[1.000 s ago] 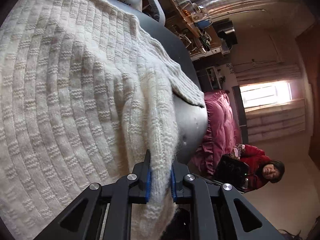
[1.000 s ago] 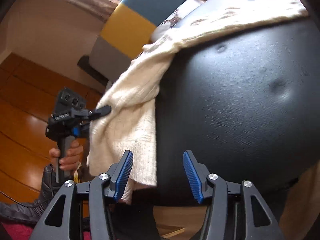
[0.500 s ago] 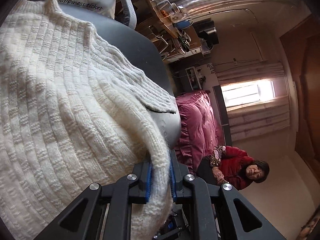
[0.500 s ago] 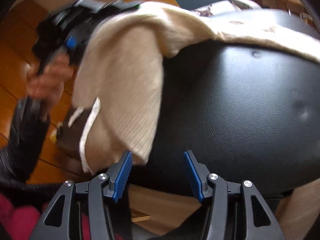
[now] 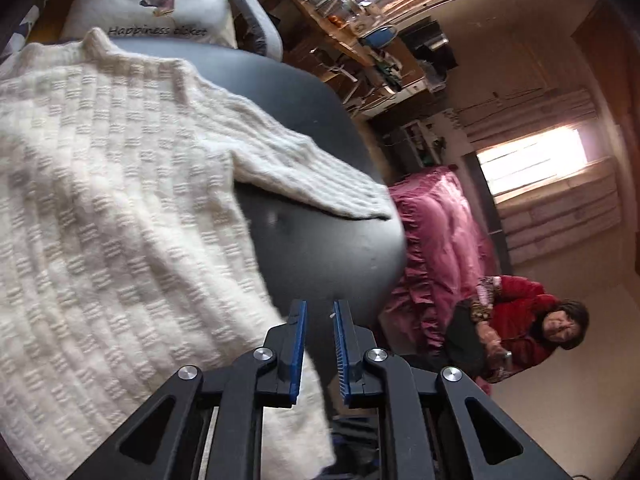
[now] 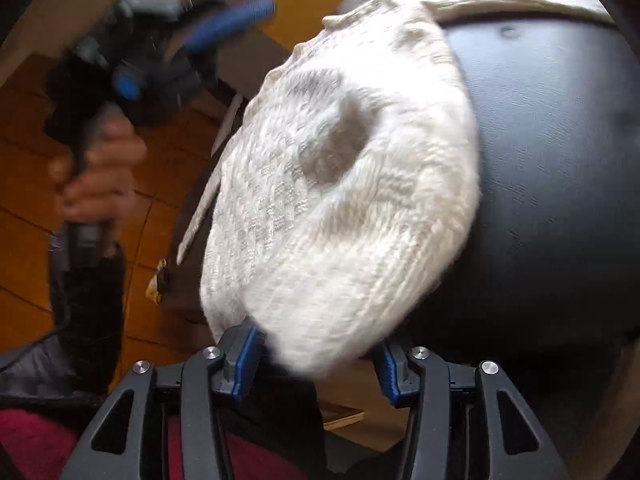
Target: Fold clothes
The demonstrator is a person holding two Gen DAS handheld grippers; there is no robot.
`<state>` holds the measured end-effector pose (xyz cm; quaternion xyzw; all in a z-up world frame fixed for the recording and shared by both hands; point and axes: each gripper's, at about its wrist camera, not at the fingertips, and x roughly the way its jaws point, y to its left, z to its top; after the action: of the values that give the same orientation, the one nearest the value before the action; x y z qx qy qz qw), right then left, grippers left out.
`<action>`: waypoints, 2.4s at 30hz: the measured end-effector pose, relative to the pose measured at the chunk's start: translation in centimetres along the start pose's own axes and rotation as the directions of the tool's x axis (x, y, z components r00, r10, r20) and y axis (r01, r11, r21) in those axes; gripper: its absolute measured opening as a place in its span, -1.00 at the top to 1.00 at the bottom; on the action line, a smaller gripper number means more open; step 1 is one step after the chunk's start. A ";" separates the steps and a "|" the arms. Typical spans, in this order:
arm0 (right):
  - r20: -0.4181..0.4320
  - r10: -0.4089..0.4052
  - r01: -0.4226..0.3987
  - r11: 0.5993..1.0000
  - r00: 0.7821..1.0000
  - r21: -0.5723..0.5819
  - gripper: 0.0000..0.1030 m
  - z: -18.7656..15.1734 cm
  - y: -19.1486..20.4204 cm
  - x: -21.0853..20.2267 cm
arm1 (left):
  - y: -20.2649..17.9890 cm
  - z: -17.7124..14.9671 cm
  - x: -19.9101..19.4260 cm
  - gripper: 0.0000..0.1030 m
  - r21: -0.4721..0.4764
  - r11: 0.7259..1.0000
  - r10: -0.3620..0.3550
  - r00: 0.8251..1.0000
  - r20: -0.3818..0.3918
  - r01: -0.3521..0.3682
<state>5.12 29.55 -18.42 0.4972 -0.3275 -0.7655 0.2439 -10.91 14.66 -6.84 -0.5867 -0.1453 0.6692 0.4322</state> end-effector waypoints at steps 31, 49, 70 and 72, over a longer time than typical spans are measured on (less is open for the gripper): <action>-0.073 0.097 -0.085 0.985 0.993 0.153 0.05 15.3 -6.4 3.7 | 12.5 -14.1 -4.2 0.67 -0.126 0.988 0.098 0.995 0.029 -0.094; 0.015 -0.616 0.571 0.721 0.787 -0.392 0.89 15.1 3.9 3.5 | 11.1 -15.2 -6.1 0.67 0.020 0.964 0.266 0.963 -0.035 -0.265; 0.012 0.025 -0.026 0.992 1.000 0.127 -0.49 2.0 -3.0 -2.1 | -1.6 -7.7 1.2 -0.06 0.208 0.968 0.149 0.989 -0.018 -0.142; -0.010 0.103 -0.100 0.986 0.995 0.130 -0.65 1.6 -3.1 -1.6 | -1.8 -6.9 2.2 -0.06 0.186 0.971 0.161 0.986 -0.033 -0.152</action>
<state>4.11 33.17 -19.26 0.5011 -0.3995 -0.7250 0.2525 -3.72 15.19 -8.89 -0.5699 -0.0260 0.6975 0.4335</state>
